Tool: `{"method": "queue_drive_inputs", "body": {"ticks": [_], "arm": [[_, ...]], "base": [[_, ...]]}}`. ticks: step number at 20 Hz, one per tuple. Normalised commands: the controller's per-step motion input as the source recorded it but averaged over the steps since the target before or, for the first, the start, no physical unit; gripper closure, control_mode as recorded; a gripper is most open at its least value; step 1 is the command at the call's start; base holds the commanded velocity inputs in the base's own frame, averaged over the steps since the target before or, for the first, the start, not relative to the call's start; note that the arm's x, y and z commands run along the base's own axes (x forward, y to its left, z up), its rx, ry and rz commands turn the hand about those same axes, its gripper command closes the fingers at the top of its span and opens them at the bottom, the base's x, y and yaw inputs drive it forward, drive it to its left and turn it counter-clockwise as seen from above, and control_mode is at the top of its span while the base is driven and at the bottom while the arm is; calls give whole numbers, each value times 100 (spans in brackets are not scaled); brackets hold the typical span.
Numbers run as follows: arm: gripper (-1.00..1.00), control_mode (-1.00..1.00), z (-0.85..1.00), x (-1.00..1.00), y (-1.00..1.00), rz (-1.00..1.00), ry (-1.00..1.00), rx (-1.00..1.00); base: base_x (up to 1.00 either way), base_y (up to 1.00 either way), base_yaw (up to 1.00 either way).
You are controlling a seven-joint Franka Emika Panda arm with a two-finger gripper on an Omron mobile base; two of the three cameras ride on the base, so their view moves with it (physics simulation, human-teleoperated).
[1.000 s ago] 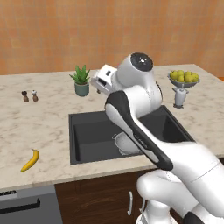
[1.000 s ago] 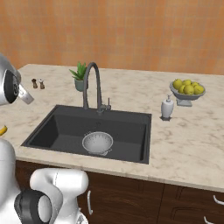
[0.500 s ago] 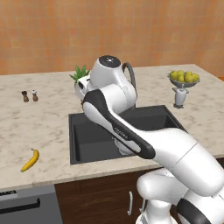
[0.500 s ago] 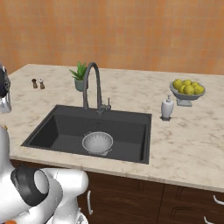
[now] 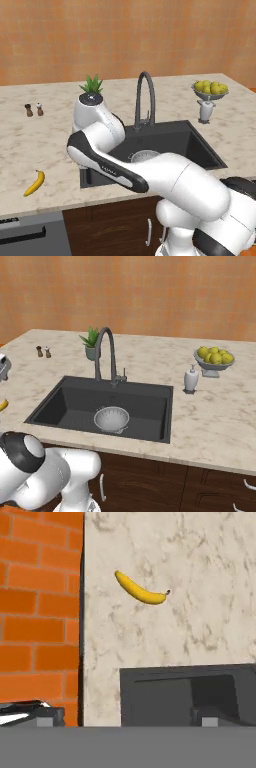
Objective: Put the colander in the sink, put the banana in the colander, and turn on the sink faucet and pour water over the colander.
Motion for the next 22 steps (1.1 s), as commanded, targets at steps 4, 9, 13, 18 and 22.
{"method": "queue_drive_inputs", "body": {"ticks": [4,9,13,18,22], "arm": [[-100,-100,-41,3,54,-63,29,24],[-100,-100,-33,0,44,-68,26,24],[-100,-100,-39,0,38,-70,23,16],[-100,-100,-45,0,47,-67,17,1],[-100,-100,-38,14,62,-59,14,0]], "base": [[0,0,0],[0,0,0],[0,0,0],[0,0,0],[0,0,0]]}}
